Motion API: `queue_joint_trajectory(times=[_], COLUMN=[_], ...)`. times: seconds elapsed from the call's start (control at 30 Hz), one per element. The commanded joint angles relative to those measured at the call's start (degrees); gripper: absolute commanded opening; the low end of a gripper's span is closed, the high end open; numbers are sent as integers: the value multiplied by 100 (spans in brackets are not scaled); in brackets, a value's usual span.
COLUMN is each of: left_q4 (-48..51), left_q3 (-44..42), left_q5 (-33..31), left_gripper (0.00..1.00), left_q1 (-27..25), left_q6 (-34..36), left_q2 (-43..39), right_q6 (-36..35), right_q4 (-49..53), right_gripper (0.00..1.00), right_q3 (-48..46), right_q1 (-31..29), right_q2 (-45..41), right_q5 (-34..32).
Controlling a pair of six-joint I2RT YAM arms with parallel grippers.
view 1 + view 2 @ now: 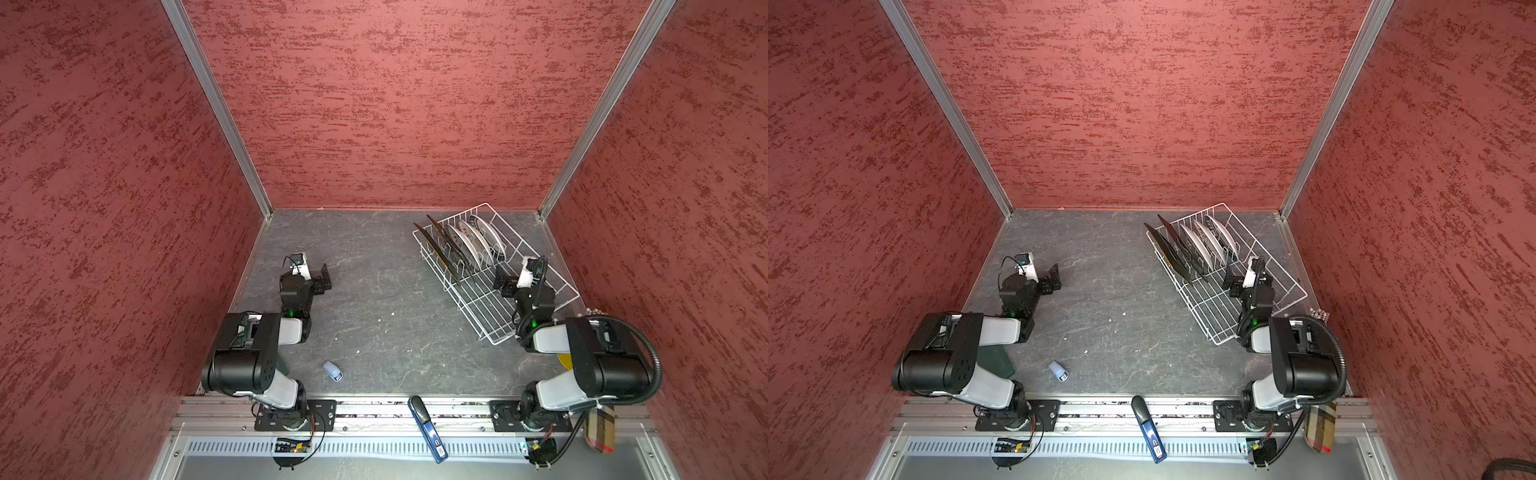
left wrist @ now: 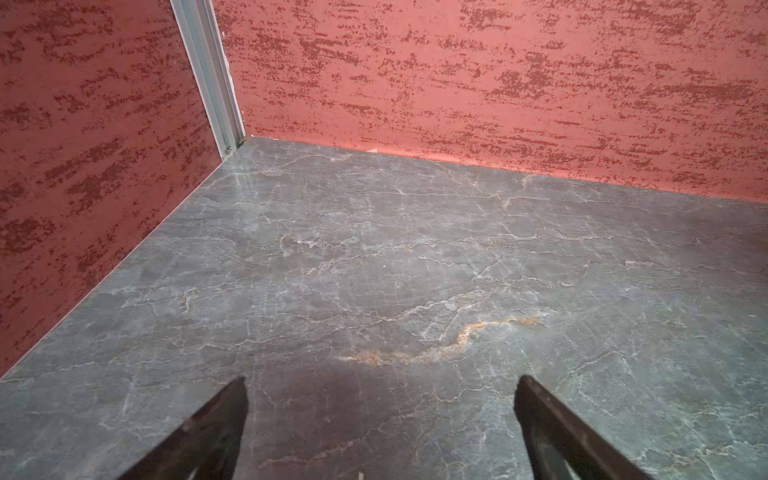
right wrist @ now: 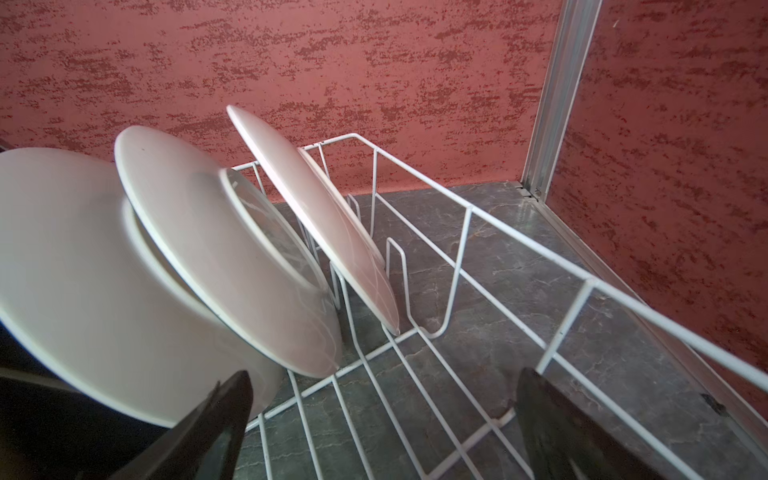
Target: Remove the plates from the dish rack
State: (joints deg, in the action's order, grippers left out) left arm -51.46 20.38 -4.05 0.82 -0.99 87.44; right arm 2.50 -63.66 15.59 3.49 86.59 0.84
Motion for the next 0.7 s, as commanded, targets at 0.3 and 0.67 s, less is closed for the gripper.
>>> queue_joint_trajectory(times=[0.3, 0.67], left_q4=[-110, -102], left_q3=[71, 73], left_q5=[-27, -18], left_gripper=[99, 99], left_q1=[-12, -12], left_q6=[51, 38], left_q2=[45, 47], right_q6=[-221, -184], right_q4=[-278, -218], right_gripper=[99, 99], right_q3=[18, 49], right_q1=[-6, 11], right_q2=[166, 174], right_q5=[70, -4])
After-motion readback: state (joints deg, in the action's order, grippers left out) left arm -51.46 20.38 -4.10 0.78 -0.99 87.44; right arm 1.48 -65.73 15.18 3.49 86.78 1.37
